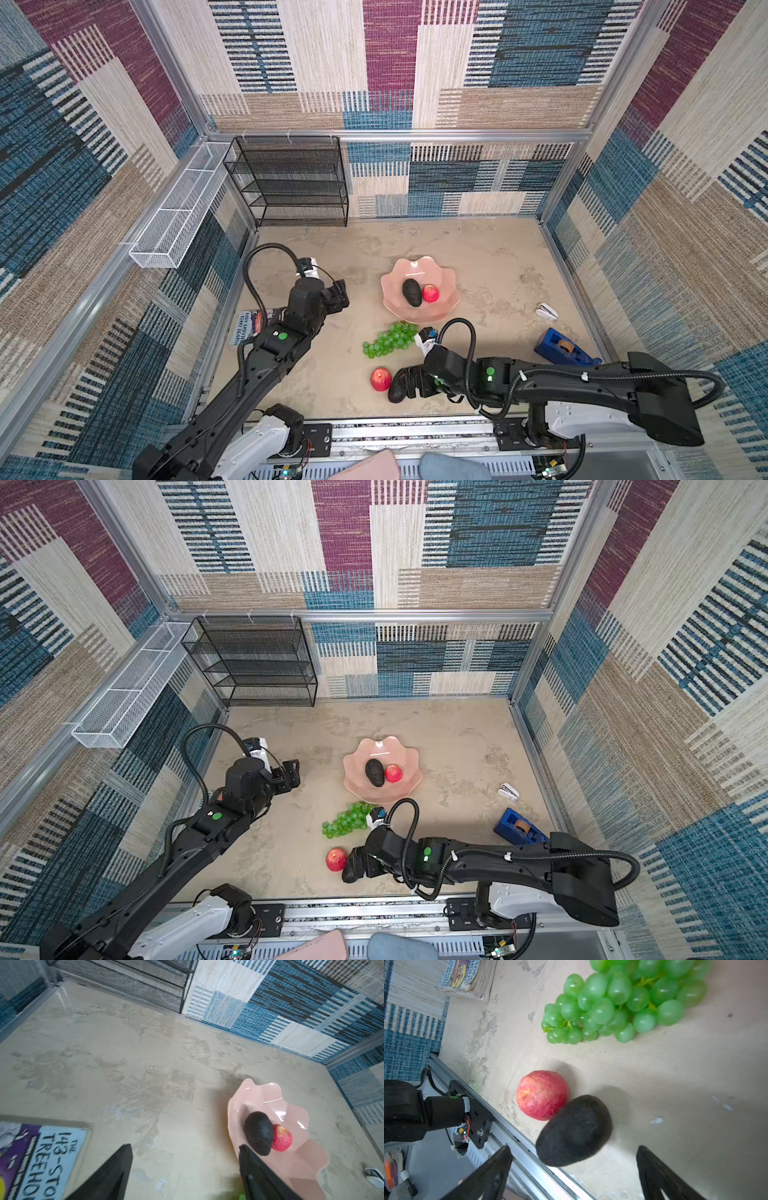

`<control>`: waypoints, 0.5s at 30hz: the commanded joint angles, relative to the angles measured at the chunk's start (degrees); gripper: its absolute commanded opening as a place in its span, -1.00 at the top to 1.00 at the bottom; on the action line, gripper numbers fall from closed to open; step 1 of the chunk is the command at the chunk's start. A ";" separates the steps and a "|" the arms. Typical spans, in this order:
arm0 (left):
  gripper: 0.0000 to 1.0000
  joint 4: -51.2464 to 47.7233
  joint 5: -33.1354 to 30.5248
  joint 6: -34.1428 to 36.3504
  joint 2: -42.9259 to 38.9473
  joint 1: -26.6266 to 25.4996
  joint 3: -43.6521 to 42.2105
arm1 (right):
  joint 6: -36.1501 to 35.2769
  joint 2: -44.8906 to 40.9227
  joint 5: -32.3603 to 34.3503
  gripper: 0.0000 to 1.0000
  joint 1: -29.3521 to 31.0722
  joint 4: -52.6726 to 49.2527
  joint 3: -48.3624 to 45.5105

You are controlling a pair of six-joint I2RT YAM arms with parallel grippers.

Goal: Place and organize the fake fruits in the fruit bowl
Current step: 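Grasp the second avocado with the right gripper while the left gripper withdraws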

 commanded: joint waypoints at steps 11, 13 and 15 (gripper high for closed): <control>-0.74 -6.10 -2.18 -1.86 -10.55 2.61 -6.29 | 10.84 10.63 2.08 -0.73 2.36 2.20 1.56; -0.74 -5.84 -1.72 -1.79 -10.79 2.64 -6.58 | 10.94 11.33 3.43 -0.64 2.35 2.07 1.84; -0.74 -5.94 -1.39 -1.83 -10.77 2.74 -6.59 | 10.98 12.44 4.11 -0.51 2.32 2.15 2.33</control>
